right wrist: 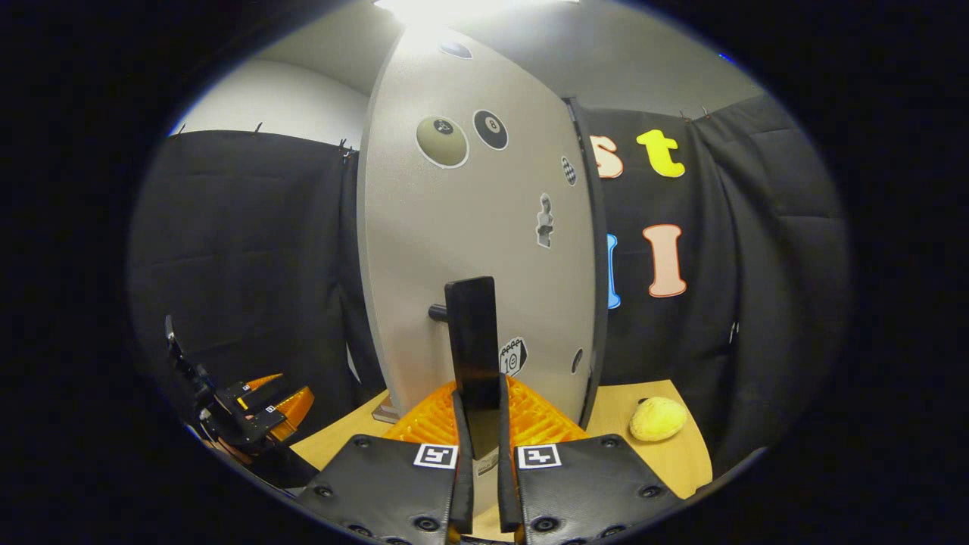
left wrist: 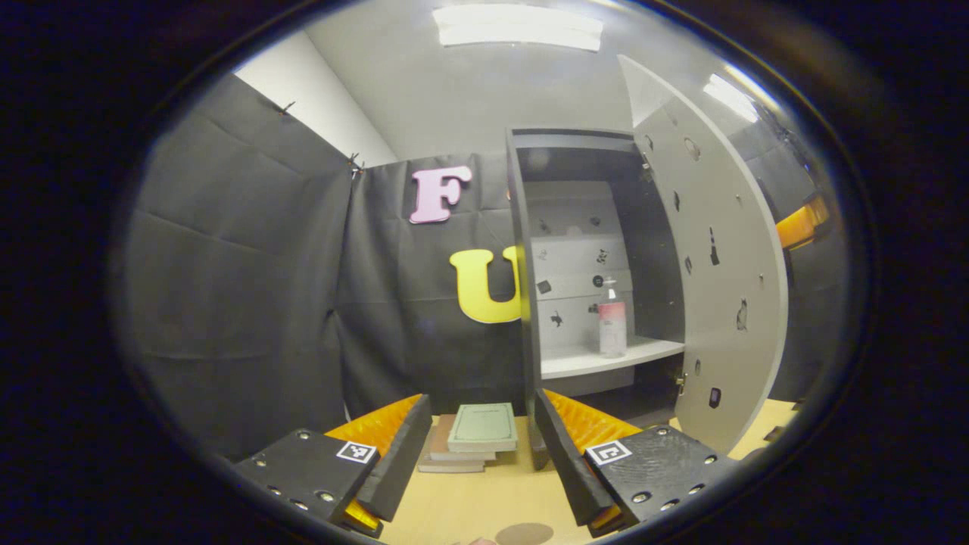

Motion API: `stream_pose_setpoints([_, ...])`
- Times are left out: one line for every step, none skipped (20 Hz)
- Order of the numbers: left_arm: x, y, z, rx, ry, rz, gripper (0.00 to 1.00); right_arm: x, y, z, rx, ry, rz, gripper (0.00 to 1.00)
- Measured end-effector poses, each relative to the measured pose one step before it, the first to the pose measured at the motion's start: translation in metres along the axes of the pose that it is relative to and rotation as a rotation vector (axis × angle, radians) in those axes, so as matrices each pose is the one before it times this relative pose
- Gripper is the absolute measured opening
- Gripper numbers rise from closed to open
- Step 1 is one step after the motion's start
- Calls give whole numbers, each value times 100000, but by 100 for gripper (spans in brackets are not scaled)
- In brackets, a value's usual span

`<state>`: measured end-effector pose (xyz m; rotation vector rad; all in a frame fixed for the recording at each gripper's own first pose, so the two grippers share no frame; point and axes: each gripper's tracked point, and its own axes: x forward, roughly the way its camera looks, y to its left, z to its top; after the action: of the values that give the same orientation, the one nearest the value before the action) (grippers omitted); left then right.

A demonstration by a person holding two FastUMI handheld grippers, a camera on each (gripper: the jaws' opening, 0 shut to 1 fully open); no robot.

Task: Open the cabinet door with the right hand, grasp the bottle in the cabinet with the left hand and place it on the coaster, then close the cabinet door with the right hand.

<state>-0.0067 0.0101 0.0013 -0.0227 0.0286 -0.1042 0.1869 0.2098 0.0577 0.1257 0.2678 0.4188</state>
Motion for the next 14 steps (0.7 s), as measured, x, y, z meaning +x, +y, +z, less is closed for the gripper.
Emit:
stream_pose_setpoints([240, -1675, 208, -405, -303, -1778, 82, -64, -340, 39, -1258, -332, -767, 15])
stream_pose_setpoints([-41, -1686, 232, -246, -643, -1227, 82, 0, -628, 64, -2114, -412, -802, 14])
stream_pose_setpoints([53, -1603, 284, 195, 17, -252, 82, 59, -573, -8, -1582, 160, -530, 14])
stream_pose_setpoints([-79, -1614, 113, 127, 1049, 129, 82, -195, -310, -146, -628, 475, 4, 14])
stream_pose_setpoints([-29, -1752, 350, -760, -358, -850, 82, -186, -145, -37, -258, 110, 830, 14])
stream_pose_setpoints([-13, -1779, 576, -663, -793, -858, 82, -140, -251, 91, -143, -292, 1116, 14])
stream_pose_setpoints([-4, -1318, 325, 150, 256, 156, 84, -122, -232, 61, 45, -322, 1076, 14])
stream_pose_setpoints([16, -1253, 196, 33, 151, 192, 82, -165, -204, -54, -253, -341, 1218, 14])
stream_pose_setpoints([272, -1647, 293, -852, 528, -2011, 82, 9, -177, 96, -341, -545, 1335, 14])
stream_pose_setpoints([94, -1682, 50, -1396, 349, -2288, 82, 92, -110, 55, 419, -685, 1031, 14])
stream_pose_setpoints([19, -1167, 123, -1492, 799, -649, 82, 100, -66, 129, 660, -806, 645, 14])
stream_pose_setpoints([-51, -547, 94, -987, 322, 399, 82, 105, -61, 78, 586, -1171, -355, 14])
stream_pose_setpoints([118, -601, 290, -459, 83, 837, 82, 109, -260, 125, 35, -1266, -1360, 14])
stream_pose_setpoints([144, -595, 215, 79, 96, 1085, 85, 95, -378, 90, -664, -1234, -1520, 14])
